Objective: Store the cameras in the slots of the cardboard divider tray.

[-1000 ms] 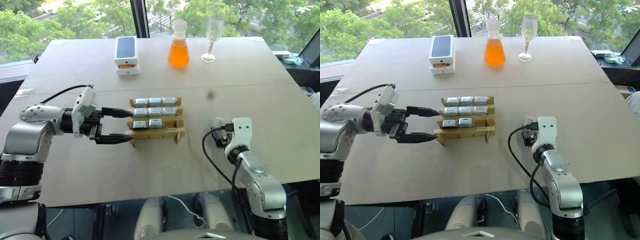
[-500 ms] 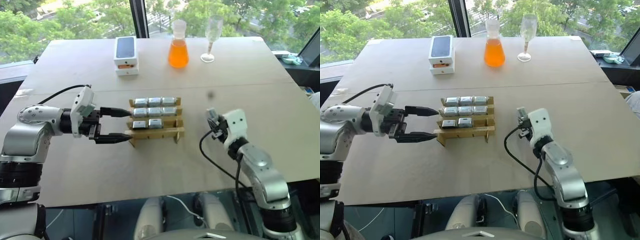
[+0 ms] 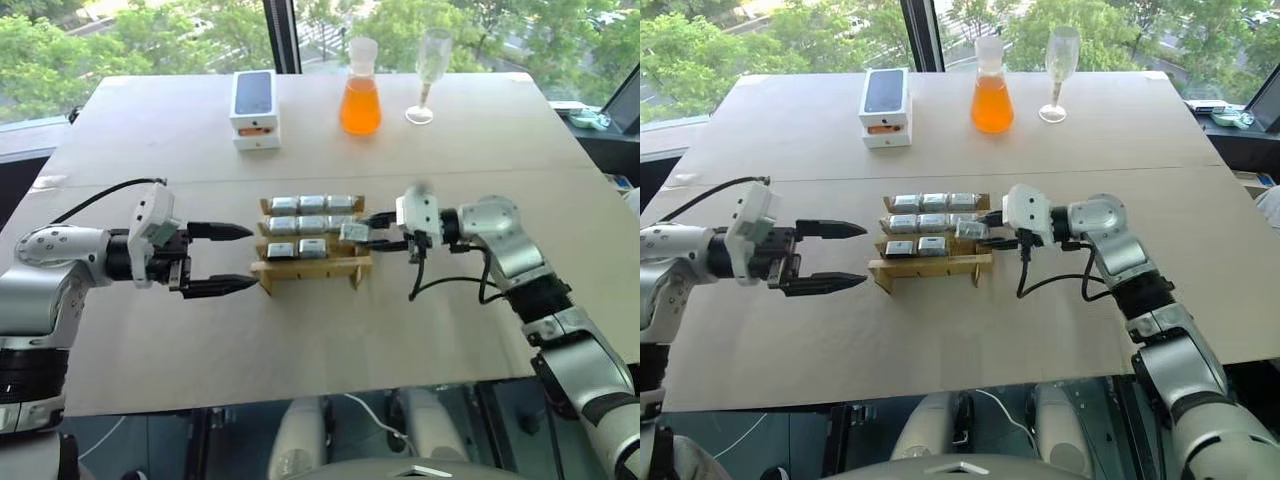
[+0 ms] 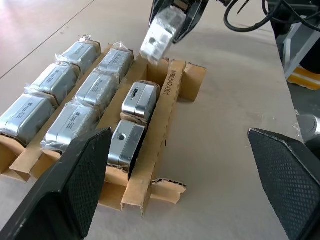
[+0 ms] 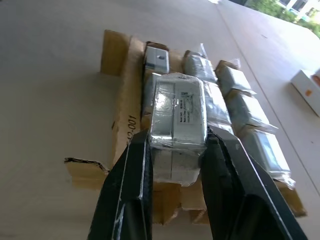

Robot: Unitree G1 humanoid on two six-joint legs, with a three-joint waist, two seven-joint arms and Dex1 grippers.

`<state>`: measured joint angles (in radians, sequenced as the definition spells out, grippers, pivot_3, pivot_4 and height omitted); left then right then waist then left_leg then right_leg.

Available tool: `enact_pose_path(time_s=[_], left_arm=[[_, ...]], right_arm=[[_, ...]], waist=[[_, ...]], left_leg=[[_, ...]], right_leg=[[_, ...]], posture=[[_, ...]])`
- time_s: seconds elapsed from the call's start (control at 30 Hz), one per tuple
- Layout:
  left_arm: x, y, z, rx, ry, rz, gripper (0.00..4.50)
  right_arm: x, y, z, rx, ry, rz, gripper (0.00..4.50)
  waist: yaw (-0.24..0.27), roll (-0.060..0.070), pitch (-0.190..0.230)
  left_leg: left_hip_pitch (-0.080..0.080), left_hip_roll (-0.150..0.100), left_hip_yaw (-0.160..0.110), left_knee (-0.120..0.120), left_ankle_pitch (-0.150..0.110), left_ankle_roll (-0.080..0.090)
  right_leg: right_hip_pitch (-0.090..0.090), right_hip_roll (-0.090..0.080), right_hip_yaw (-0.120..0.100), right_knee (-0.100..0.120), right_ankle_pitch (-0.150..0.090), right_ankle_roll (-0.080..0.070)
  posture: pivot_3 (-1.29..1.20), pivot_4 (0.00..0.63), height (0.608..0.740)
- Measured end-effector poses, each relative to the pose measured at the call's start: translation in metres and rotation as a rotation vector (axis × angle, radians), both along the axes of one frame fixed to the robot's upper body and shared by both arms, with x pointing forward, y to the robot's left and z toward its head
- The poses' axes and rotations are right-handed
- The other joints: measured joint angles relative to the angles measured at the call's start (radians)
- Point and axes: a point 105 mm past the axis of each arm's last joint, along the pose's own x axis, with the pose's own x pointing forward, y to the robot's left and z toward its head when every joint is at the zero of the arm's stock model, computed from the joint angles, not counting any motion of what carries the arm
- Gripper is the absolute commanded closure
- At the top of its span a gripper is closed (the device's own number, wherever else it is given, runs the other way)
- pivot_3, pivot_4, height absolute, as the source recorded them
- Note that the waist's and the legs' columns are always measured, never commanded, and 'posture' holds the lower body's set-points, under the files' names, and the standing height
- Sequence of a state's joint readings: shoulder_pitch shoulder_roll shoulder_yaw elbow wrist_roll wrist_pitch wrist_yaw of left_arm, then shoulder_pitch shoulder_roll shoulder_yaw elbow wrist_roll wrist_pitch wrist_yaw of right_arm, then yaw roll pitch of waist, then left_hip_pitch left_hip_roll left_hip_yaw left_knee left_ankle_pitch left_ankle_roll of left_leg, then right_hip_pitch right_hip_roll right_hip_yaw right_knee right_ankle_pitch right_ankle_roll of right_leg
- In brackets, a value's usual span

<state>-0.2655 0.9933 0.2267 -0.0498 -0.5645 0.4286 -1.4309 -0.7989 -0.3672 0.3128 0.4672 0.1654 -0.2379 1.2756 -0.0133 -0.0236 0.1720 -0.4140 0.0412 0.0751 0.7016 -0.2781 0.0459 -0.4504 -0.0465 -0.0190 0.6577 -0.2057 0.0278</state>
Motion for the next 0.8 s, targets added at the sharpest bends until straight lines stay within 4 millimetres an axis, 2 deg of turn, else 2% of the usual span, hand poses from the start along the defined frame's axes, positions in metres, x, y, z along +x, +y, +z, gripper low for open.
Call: enact_pose_path(time_s=[0.53,0.8], left_arm=[[-0.006,0.003,0.002,-0.004,-0.005,0.030,0.00],[-0.006,0.003,0.002,-0.002,-0.005,0.030,0.00]], right_arm=[[0.002,0.017,-0.007,-0.019,-0.099,0.063,3.70],[0.005,0.013,-0.013,-0.053,-0.089,0.051,3.70]], waist=[[-0.001,0.000,0.000],[0.000,0.000,0.000]], left_leg=[[0.007,0.000,0.000,0.000,0.001,-0.002],[0.005,0.000,0.001,0.000,0.003,-0.005]], right_leg=[[0.003,0.000,0.000,0.006,-0.001,-0.004],[0.003,0.000,0.001,0.004,0.000,-0.003]], posture=[[0.00,0.150,0.740],[0.00,0.150,0.740]])
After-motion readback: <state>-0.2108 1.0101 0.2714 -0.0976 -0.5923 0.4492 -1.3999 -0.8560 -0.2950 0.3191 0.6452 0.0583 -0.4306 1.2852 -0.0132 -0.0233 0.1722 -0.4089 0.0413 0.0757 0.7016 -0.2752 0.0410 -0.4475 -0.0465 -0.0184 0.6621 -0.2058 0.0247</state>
